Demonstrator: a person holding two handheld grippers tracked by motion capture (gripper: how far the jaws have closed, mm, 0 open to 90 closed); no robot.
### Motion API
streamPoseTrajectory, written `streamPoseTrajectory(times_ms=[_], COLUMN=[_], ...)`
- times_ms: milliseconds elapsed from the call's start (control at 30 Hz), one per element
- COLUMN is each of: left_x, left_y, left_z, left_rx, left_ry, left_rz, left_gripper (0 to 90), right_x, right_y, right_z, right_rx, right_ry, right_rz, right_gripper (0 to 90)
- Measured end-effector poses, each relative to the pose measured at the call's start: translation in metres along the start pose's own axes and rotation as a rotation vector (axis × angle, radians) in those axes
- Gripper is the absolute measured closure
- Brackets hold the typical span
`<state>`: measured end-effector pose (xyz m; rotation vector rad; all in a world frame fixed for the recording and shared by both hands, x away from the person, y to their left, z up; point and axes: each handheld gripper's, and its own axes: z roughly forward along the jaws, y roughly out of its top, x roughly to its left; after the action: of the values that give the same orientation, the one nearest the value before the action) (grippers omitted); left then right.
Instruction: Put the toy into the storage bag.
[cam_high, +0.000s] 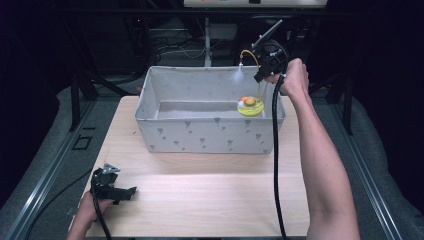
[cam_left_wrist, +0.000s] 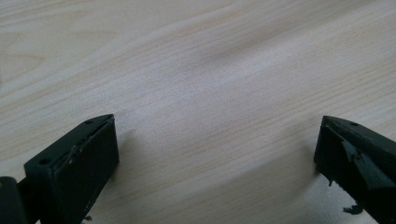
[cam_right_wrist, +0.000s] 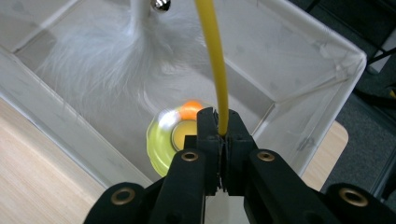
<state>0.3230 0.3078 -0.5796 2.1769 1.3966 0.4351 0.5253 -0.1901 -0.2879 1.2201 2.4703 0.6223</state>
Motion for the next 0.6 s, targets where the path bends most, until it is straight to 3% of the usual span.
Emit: streamPoseTrajectory(times_ms=[600], left_x=[0.0], left_y=[0.0], left_z=[0.0], left_rx=[0.0], left_ry=[0.001], left_rz=[0.002], left_gripper=[0.0], right_x=[-0.01], right_y=[-0.045], right_z=[0.034], right_rx=[0.087], right_ry=[0.049], right_rz=[0.04], right_gripper=[88.2])
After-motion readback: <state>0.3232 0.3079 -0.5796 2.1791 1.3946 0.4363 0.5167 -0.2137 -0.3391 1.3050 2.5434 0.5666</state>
